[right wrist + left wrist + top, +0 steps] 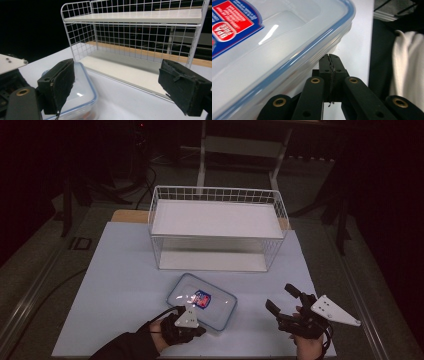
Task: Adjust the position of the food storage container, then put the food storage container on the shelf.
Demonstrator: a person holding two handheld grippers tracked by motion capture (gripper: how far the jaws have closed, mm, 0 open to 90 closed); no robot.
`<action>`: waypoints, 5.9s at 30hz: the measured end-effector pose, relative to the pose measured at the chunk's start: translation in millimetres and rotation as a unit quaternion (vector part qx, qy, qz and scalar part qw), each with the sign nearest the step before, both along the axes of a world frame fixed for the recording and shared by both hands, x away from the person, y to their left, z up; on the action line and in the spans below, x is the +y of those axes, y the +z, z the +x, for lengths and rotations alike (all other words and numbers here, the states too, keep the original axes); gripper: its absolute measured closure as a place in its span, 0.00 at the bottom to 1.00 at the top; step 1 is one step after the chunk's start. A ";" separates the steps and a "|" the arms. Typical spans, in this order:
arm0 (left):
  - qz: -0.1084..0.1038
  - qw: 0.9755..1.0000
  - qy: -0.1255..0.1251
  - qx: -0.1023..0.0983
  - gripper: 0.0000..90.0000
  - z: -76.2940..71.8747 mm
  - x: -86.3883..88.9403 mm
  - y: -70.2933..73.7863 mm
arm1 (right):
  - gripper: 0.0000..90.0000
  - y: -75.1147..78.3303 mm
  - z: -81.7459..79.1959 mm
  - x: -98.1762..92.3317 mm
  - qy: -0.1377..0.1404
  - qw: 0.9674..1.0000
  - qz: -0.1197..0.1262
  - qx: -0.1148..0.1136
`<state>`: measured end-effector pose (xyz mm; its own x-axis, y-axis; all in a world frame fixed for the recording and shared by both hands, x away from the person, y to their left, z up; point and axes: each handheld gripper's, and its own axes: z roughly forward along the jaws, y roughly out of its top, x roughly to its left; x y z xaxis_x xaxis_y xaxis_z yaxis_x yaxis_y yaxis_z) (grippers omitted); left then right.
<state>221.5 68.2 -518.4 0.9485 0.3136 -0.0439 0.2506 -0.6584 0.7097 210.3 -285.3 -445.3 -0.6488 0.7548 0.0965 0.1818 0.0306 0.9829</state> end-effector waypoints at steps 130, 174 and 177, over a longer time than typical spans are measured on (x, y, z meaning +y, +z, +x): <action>-0.189 0.909 0.203 0.312 0.62 99.4 79.2 6.7 | 0.16 -42.8 90.9 30.2 0.108 0.961 -0.035 0.253; -0.198 0.936 0.200 0.210 0.64 74.6 67.0 32.5 | 0.55 -41.9 97.3 18.2 0.139 0.937 0.020 0.320; -0.198 0.940 0.197 0.196 0.64 78.0 65.3 37.5 | 0.55 -37.7 99.9 16.8 0.137 0.940 0.023 0.311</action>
